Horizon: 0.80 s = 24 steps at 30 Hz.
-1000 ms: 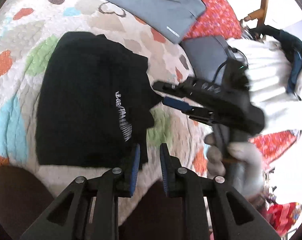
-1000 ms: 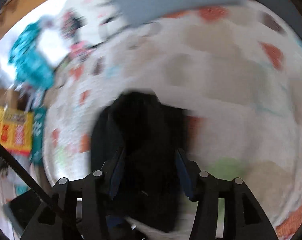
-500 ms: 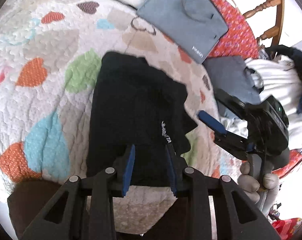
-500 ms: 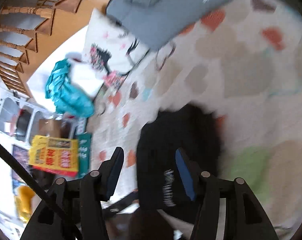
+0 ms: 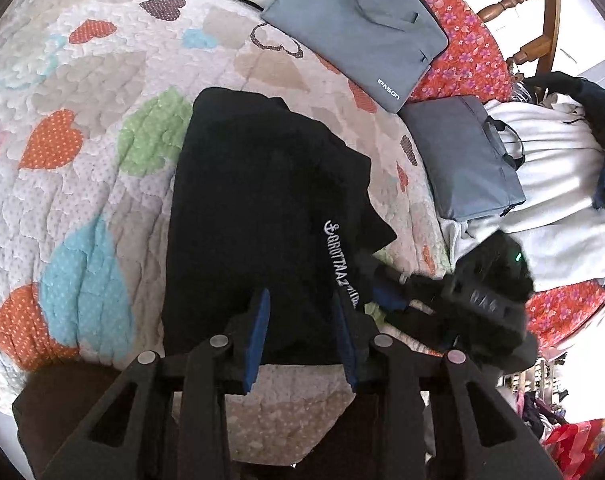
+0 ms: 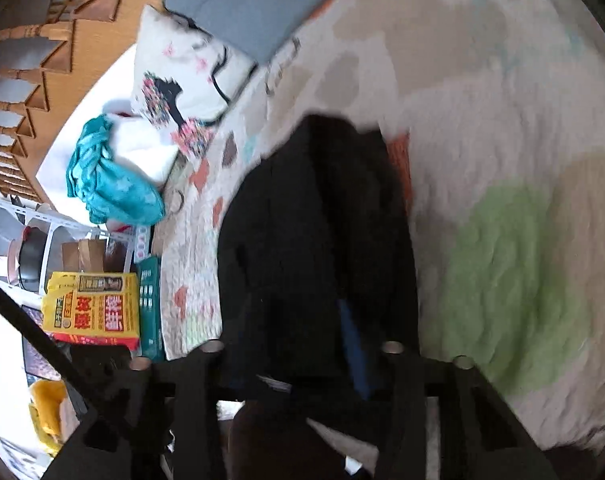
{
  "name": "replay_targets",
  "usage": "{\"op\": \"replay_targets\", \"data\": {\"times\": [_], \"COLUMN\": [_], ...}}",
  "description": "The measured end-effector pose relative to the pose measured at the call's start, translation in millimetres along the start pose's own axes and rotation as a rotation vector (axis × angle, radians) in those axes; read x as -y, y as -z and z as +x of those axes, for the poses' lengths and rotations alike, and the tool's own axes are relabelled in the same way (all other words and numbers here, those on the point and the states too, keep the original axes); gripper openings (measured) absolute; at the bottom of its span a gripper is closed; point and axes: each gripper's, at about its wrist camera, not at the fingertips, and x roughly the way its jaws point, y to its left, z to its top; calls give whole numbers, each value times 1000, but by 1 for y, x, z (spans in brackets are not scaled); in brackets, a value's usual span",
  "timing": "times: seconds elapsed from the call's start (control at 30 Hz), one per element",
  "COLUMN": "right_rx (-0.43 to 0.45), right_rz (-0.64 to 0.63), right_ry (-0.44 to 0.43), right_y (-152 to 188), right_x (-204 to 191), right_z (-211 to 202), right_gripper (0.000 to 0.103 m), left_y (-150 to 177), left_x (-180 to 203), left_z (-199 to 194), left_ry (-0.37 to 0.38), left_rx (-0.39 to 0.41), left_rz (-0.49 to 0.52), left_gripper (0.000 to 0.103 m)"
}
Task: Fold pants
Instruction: 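Press the folded pants flat with the right gripper while the left gripper hovers nearby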
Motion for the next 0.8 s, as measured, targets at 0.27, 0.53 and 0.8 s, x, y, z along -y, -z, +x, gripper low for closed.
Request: {"op": "replay_targets", "data": {"times": [0.27, 0.53, 0.8], "right_rx": [84, 112, 52], "right_rz": [23, -122, -64], "right_ry": [129, -12, 55], "right_y": [26, -23, -38], "right_x": [15, -49, -14], "right_z": [-38, -23, 25], "right_gripper": [26, 61, 49], "left_y": [1, 3, 3], "left_x": [5, 6, 13], "left_z": [-6, 31, 27], "left_ry": [1, -24, 0], "left_rx": [-12, -59, -103], "left_rz": [36, 54, 120], "left_gripper": [32, 32, 32]}}
